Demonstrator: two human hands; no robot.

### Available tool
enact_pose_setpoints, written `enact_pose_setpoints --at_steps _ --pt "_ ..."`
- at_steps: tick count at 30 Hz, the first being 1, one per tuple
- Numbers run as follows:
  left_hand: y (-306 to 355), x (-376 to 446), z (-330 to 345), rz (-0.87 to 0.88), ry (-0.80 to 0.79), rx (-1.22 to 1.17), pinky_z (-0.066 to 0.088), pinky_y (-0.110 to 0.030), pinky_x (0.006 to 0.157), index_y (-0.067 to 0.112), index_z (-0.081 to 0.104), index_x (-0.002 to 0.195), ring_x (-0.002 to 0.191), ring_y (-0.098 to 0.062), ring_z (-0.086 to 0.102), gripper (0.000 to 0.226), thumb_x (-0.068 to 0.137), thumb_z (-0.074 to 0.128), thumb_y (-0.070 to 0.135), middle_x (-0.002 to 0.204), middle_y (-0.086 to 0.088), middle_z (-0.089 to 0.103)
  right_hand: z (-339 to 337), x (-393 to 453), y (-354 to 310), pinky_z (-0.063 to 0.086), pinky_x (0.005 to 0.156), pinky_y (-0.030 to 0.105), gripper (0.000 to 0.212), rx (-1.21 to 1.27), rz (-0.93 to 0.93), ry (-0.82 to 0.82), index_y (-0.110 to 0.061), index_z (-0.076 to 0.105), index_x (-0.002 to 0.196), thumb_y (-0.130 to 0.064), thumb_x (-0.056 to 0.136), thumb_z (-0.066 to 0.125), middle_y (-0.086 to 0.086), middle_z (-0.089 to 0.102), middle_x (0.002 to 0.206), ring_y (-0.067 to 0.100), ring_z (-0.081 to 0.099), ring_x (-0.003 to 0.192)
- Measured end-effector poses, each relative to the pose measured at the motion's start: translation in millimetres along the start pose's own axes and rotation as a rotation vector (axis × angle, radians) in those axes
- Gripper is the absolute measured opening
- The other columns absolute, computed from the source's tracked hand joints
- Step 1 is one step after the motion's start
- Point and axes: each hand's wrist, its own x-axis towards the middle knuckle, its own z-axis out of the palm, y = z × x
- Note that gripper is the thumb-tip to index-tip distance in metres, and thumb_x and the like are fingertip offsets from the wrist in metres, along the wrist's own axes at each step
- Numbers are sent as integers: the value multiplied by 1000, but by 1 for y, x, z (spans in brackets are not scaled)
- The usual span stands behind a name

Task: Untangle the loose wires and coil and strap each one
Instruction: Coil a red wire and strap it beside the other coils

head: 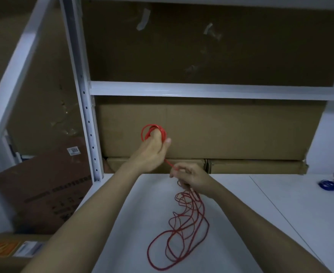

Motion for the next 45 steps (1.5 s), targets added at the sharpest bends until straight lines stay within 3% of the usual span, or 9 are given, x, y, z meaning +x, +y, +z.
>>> enact_pose_setpoints --at_steps 6,10,15,22,27,32,35,40,45 --pt "-9 -12 23 157 -277 270 26 -26 50 22 37 76 57 -8 38 42 90 48 60 68 6 41 -29 14 -4 43 67 14 10 -179 -73 182 -11 65 95 -6 94 56 -9 59 76 -4 53 67" --pt "-2 -12 19 38 -323 -141 27 -18 48 18 45 71 48 -4 35 34 98 48 39 58 7 40 -43 25 1 44 74 36 9 -597 -70 73 -19 63 84 -21 92 60 -3 54 79 14 53 74" --pt "20 -1 -17 -140 -30 -964 13 -20 43 9 47 71 37 -6 21 37 102 38 25 43 6 28 -65 25 8 46 68 32 12 -434 68 201 -21 69 81 -28 90 64 -4 63 70 7 58 64" --pt "54 21 -46 -89 197 -1120 20 -21 45 9 48 78 39 -7 25 35 104 35 28 45 5 31 -63 28 4 17 90 25 24 -715 4 520 -28 71 93 -49 83 65 -18 49 101 5 31 108" --pt "53 29 -56 -153 211 -1246 21 -19 40 8 49 77 33 -6 25 38 104 34 30 42 6 34 -65 35 -45 42 54 21 23 130 -70 632 -6 66 96 -20 99 48 0 56 61 8 53 53" --pt "59 24 -50 -97 145 -1065 21 -20 42 8 51 76 36 -8 25 43 104 33 36 43 5 34 -87 46 -97 22 40 20 32 594 -184 640 -16 57 87 -39 101 40 -8 30 47 7 25 38" --pt "66 25 -47 -110 186 -1130 20 -20 40 8 50 74 34 -7 24 46 104 31 36 41 5 33 -86 59 -102 29 48 23 48 122 -81 656 -9 60 84 -44 102 33 -4 41 50 10 37 44" --pt "55 16 -55 -96 142 -1514 20 -16 36 10 49 73 32 -4 25 46 105 27 35 40 8 32 -71 62 -60 40 86 31 53 -482 183 325 -6 63 110 -44 102 27 12 64 113 27 58 108" --pt "45 14 -56 -94 262 -1464 34 -19 53 8 54 93 47 -7 41 38 105 24 28 56 4 47 -26 39 -34 47 73 30 49 -740 130 165 -23 53 131 -51 99 28 -4 64 96 14 60 85"
